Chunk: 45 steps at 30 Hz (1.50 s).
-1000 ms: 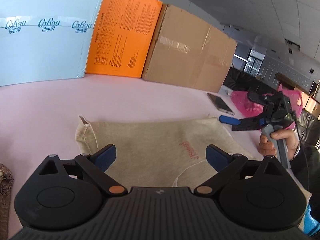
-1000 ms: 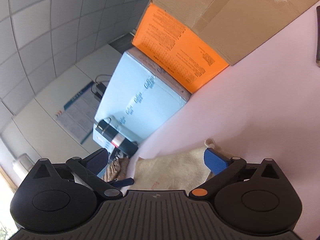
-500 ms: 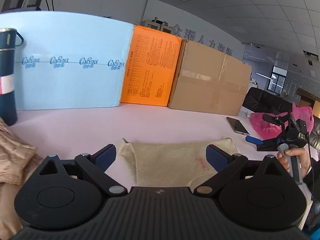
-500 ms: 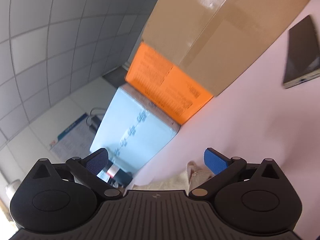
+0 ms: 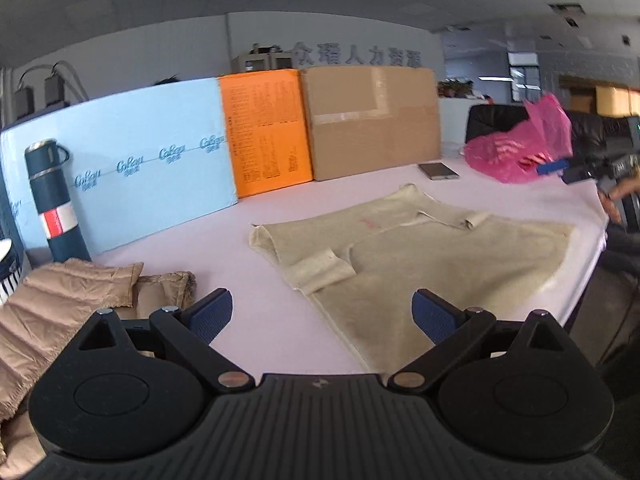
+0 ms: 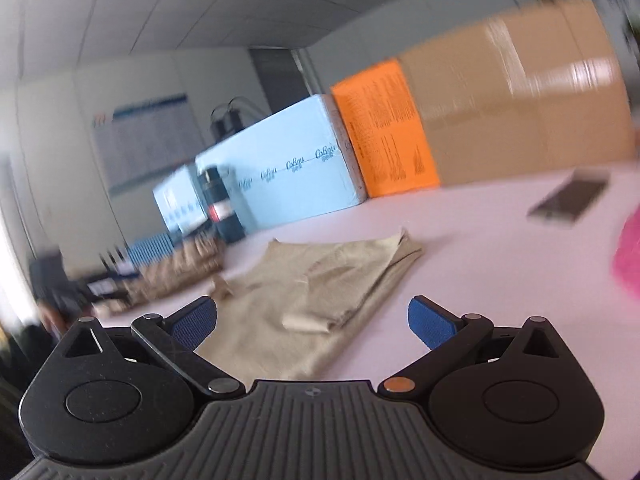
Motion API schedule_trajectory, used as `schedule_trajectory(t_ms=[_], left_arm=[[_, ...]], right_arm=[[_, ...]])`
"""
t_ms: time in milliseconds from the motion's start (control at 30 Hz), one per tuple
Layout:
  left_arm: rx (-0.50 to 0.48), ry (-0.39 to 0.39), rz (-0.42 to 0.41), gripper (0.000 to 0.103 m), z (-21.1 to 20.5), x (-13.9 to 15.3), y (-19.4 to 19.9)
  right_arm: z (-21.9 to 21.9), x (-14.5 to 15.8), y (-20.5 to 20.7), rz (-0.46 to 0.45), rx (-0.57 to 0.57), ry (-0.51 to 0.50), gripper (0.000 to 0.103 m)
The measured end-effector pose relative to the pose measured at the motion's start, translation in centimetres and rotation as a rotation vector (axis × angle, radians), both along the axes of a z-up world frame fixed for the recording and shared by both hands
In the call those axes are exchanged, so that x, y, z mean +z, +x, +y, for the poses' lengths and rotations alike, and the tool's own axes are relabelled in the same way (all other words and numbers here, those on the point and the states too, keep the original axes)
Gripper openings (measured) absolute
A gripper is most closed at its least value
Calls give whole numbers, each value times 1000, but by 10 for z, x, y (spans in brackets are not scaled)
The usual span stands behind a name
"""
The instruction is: Fold clothes
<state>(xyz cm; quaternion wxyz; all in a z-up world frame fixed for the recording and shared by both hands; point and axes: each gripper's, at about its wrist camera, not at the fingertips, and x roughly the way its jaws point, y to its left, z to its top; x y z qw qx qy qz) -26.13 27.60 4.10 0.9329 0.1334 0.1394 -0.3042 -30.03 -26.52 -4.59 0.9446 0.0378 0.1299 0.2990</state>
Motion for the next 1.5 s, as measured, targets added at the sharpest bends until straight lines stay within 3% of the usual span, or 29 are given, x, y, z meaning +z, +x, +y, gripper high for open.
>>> schedule_trajectory(t_ms=[133,233,333,467,500,767,967,1033,1100,1133,1200,1300,1500], left_arm=[[-94,176,-50,97,-13,-10,-26],[-150,253,-40,97,-22,-16,-33],[-158,285,-30,97,-32,-23,-30],[-171,319,-9,99,-44,-31,-20],[-176,309,-2,103,-45,-31,-18],[-172,215,11,103,-59,-27,0],[-179,195,6,103,-69,-29,7],[-175,187,10,103,-69,-30,8],[-171,177,13,103,-68,-31,9],[-167,172,13,103,-67,-31,8],[-161,167,7,103,-67,-32,6],[-160,167,-5,103,-66,-33,4],[-179,209,-45,103,-67,-31,-1]], right_arm=[[16,-9,-40,-192,-59,-348,103],[30,-22,-50,-246,-55,-568,103],[47,-34,-54,-277,6,-721,103],[70,-44,-56,-369,65,-829,103],[75,-45,-56,-386,78,-845,103],[101,-52,-56,-553,163,-914,103],[117,-57,-62,-673,212,-1015,102],[122,-54,-64,-639,251,-1058,87],[126,-47,-63,-559,289,-1065,54],[129,-47,-63,-536,306,-1077,45],[135,-52,-63,-503,336,-1115,10],[142,-58,-64,-507,331,-1129,5],[136,-34,-52,-473,218,-919,5]])
